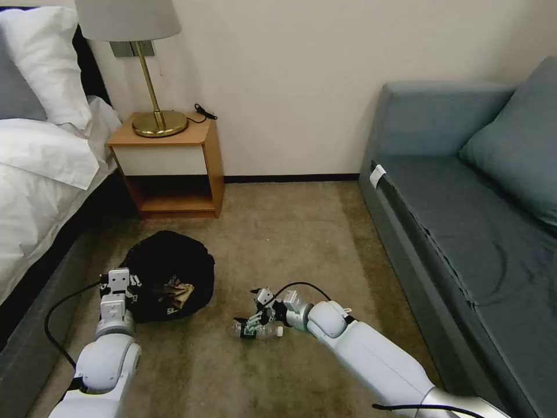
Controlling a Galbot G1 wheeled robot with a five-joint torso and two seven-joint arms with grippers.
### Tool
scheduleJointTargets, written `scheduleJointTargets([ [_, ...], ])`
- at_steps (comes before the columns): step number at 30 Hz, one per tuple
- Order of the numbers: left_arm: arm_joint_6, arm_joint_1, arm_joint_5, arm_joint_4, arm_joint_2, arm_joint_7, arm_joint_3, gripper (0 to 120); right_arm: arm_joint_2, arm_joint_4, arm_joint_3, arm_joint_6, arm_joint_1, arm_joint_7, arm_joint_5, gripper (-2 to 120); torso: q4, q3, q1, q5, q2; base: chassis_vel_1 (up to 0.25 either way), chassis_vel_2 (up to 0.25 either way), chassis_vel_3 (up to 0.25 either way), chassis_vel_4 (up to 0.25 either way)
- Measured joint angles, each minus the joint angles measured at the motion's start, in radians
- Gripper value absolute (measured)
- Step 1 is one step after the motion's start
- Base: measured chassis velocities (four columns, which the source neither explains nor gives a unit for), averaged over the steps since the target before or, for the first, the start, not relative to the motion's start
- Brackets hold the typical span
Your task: Pick up the trash bin, then pick up the garbage on the floor and place it into the trash bin.
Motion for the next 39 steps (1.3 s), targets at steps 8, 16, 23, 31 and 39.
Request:
scheduleJointTargets([
  [8,0.001,0.004,0.000,-0.004,0.003,-0.001,-0.006,4,-0.019,-0.028,-0.061,-0.012,0.048,-0.069,0.000,100,0.0000,0.000,0.000,0.0000,0.000,0.000,0.000,0.000,0.000],
  [16,0.005,0.020,0.004,-0.022,0.013,0.002,-0.009,4,-0.029,-0.105,-0.173,-0.014,0.138,-0.152,0.000,100,0.0001,0.000,0.000,0.0000,0.000,0.000,0.000,0.000,0.000],
  [23,0.008,0.033,0.017,-0.039,0.004,0.004,-0.003,4,-0.008,-0.187,-0.250,0.001,0.168,-0.170,-0.008,100,0.0001,0.000,0.000,0.0000,0.000,0.000,0.000,0.000,0.000],
  [31,0.008,0.049,0.031,-0.063,-0.014,0.006,0.005,4,0.026,-0.247,-0.273,0.019,0.149,-0.156,-0.018,96,0.0000,0.000,0.000,0.0000,0.000,0.000,0.000,0.000,0.000],
  [39,0.001,0.058,0.032,-0.064,-0.008,0.008,-0.001,4,0.046,-0.289,-0.241,0.029,0.150,-0.150,-0.022,69,0.0000,0.000,0.000,0.0000,0.000,0.000,0.000,0.000,0.000],
])
